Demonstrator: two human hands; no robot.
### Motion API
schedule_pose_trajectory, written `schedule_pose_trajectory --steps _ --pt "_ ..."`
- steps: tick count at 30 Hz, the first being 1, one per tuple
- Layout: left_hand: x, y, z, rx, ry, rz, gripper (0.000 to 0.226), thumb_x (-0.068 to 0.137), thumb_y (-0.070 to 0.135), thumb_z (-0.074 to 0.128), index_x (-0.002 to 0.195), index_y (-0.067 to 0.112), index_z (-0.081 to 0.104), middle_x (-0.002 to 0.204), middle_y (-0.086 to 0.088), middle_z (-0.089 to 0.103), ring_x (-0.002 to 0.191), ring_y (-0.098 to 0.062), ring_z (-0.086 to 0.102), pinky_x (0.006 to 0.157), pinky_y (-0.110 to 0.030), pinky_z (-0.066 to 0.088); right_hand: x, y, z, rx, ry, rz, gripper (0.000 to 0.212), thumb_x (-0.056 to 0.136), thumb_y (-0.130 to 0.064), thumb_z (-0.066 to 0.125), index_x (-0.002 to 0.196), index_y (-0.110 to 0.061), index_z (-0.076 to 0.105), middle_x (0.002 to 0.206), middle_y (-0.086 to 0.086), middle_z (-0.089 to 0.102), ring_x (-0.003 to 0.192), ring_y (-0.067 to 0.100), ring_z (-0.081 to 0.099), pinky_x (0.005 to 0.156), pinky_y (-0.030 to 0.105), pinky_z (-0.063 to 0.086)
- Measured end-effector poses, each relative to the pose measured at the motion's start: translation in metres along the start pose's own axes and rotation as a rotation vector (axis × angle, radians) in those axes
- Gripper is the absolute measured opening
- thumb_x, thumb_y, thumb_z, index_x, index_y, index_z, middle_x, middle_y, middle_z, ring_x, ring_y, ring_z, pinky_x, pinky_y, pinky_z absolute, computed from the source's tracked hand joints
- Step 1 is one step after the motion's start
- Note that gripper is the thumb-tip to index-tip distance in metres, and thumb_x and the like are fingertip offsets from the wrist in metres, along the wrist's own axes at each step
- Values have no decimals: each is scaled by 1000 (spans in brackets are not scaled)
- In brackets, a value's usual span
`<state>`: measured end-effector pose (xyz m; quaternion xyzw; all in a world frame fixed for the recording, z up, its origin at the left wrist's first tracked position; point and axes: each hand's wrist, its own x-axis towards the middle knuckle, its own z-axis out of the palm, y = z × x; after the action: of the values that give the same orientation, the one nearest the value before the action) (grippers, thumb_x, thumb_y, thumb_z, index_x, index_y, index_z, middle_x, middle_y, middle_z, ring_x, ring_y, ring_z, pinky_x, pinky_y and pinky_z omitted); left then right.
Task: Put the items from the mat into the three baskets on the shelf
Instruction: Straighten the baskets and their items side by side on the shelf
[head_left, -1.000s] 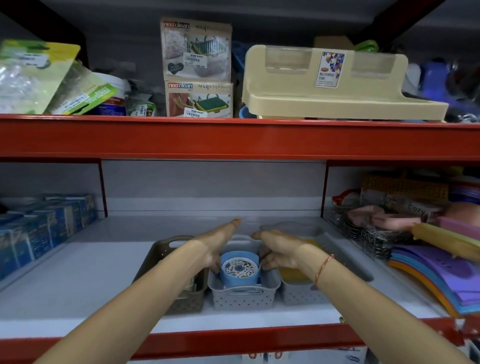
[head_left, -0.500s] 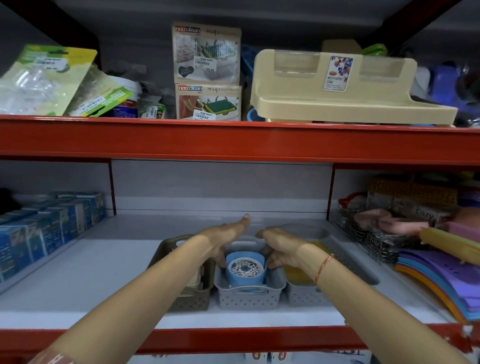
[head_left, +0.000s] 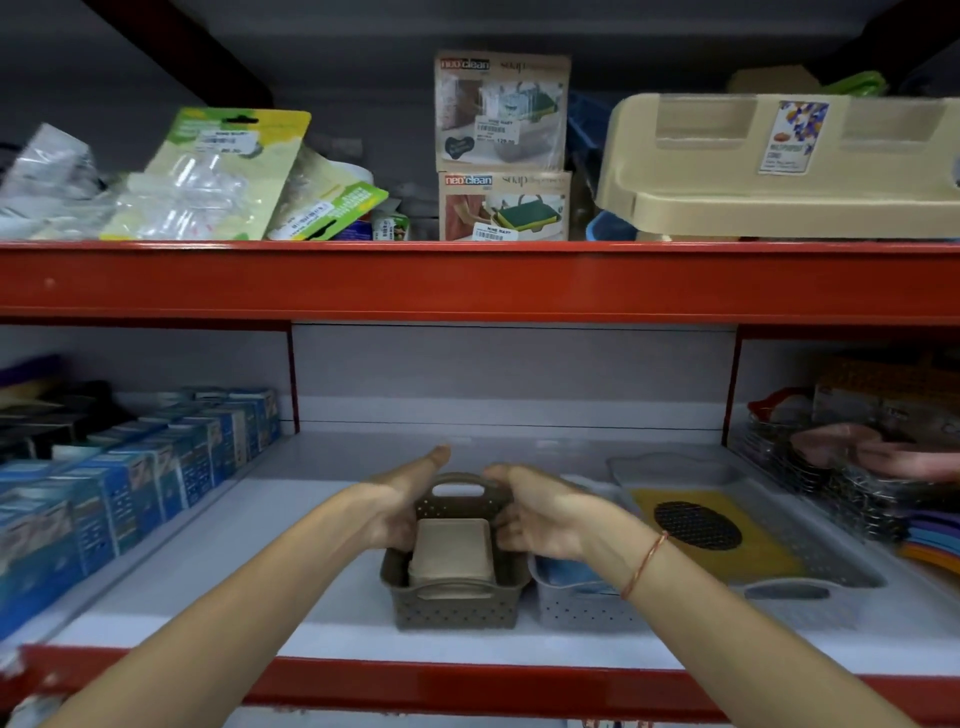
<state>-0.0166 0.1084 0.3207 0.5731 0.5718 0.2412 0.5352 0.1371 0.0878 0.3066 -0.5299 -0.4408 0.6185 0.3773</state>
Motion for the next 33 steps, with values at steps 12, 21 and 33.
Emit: schedule_pose_trajectory --steps 12,21,33 --pt "20 -4 -4 -69 -105 -62 88 87 72 22 148 10 12 146 -31 34 125 -44 46 103 -52 36 6 6 14 -49 71 76 47 96 -42 44 124 -5 50 120 23 62 122 36 55 101 39 44" --pt "20 -8 7 137 -16 108 69 93 62 29 145 17 28 146 -16 41 121 -31 49 98 -40 43 2 6 17 -74 69 33 60 96 -41 47 145 -12 28 112 19 58 96 26 60 93 37 45" --pt "1 -38 17 584 -280 566 37 97 38 47 104 10 71 106 -1 73 94 -8 67 86 -22 51 -56 41 -43 -739 333 -256 25 97 -18 50 89 -14 73 92 -1 73 88 11 68 85 29 57"
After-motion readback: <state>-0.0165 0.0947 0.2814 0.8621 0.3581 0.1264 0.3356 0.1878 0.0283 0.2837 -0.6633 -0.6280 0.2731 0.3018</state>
